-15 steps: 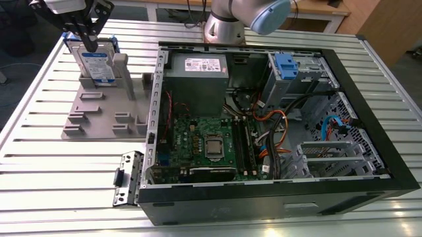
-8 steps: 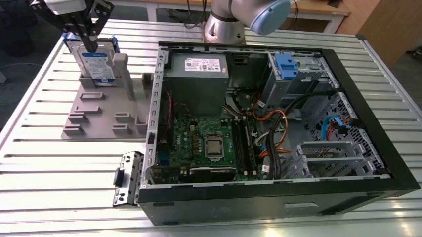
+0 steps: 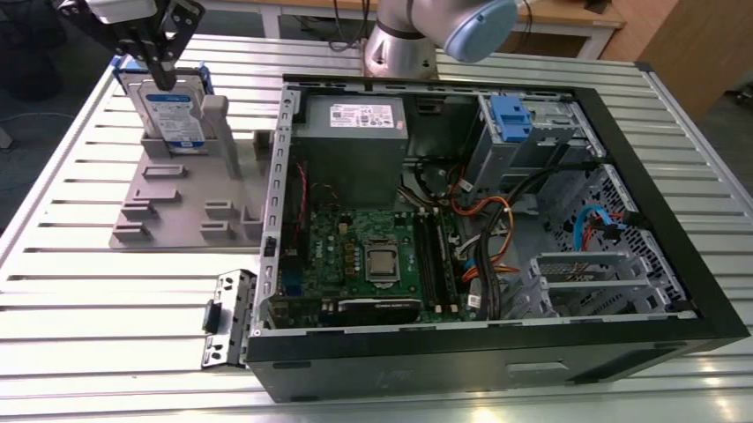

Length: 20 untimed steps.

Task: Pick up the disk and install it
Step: 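Reach for the disk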

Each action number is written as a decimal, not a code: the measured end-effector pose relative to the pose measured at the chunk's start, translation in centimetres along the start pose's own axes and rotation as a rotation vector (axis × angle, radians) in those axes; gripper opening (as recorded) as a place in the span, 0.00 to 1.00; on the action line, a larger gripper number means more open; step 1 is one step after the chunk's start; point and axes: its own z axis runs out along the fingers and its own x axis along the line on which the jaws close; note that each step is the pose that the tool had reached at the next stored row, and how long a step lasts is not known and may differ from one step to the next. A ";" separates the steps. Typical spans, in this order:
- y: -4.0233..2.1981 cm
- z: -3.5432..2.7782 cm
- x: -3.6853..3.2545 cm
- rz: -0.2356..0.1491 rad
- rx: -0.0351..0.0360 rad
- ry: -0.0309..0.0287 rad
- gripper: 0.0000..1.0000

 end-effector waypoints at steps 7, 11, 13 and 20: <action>1.64 0.73 1.01 0.000 0.0131 -0.0008 0.10; 2.80 1.21 2.04 0.000 0.0167 -0.0016 0.10; 3.33 1.41 2.60 0.000 0.0177 -0.0014 0.10; 3.77 1.67 2.90 0.000 0.0181 -0.0013 0.10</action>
